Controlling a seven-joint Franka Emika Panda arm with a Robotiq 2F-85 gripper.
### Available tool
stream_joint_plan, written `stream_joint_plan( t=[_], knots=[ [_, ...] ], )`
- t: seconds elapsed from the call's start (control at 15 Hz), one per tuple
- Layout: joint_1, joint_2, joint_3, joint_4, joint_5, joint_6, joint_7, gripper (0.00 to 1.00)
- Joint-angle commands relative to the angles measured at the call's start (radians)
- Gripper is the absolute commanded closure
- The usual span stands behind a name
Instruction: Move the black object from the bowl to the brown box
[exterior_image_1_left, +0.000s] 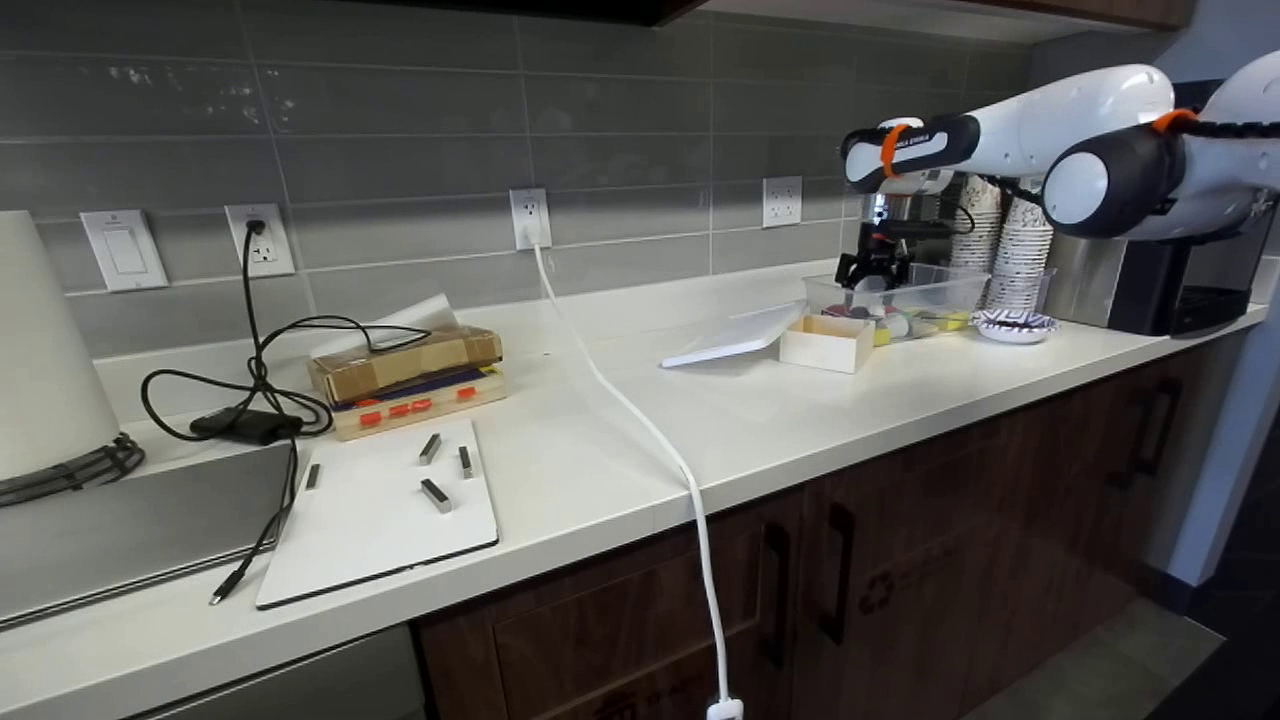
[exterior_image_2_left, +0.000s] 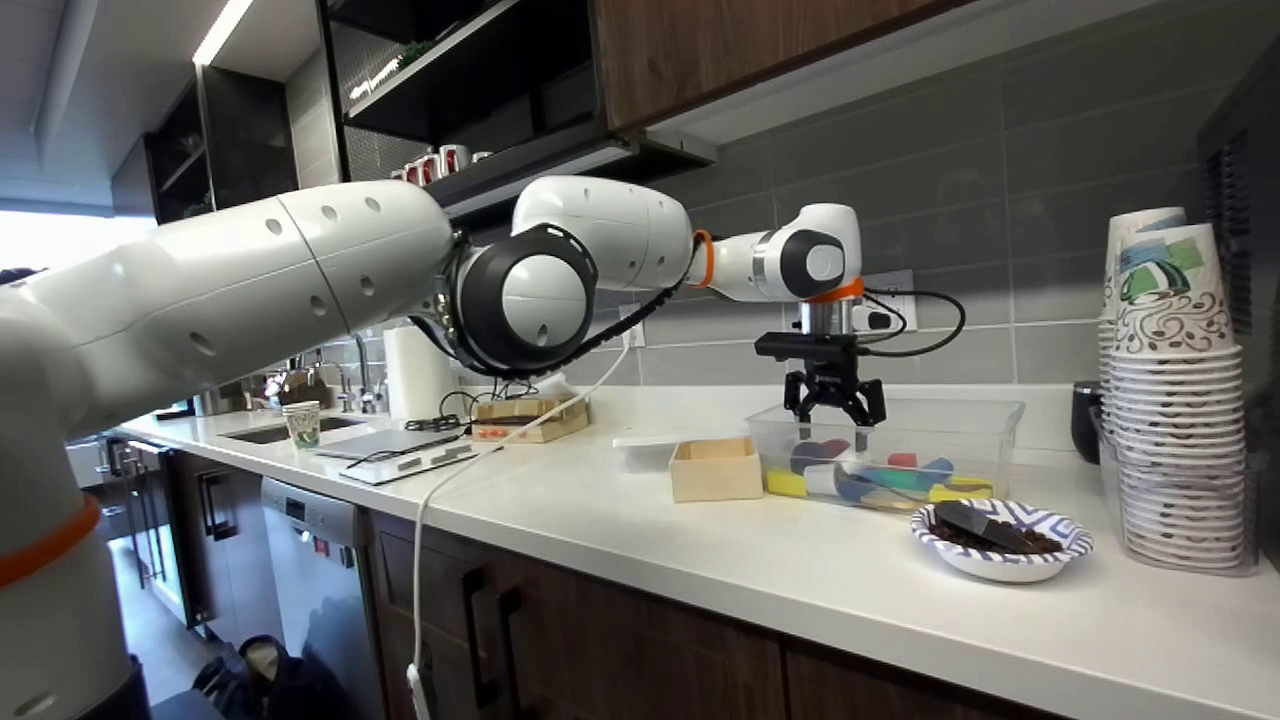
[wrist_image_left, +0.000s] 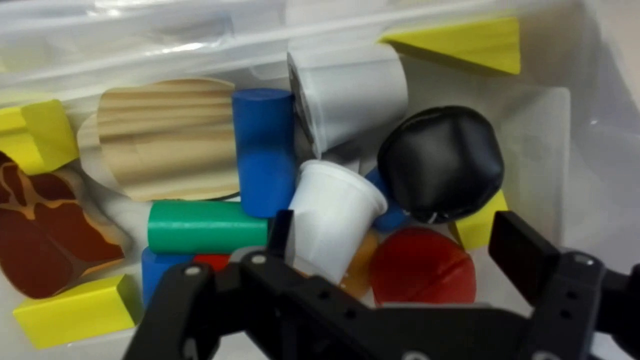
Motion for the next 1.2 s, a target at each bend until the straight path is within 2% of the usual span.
stream_joint_plan(
  t=[0.0, 0.73, 0.8, 0.87, 1.13],
  knots=[
    [-0.02, 0.056, 0.018, 0.069, 0.034, -0.045, -0.019, 0.0],
    [-0.028, 0.076, 0.015, 0.065, 0.031, -0.051, -0.013, 0.0],
    [-0.028, 0.077, 0.014, 0.064, 0.03, -0.053, -0.015, 0.25],
    [-0.028, 0.078, 0.014, 0.063, 0.03, -0.056, -0.016, 0.25],
    [-0.027, 0.073, 0.015, 0.064, 0.03, -0.064, -0.013, 0.57]
  ],
)
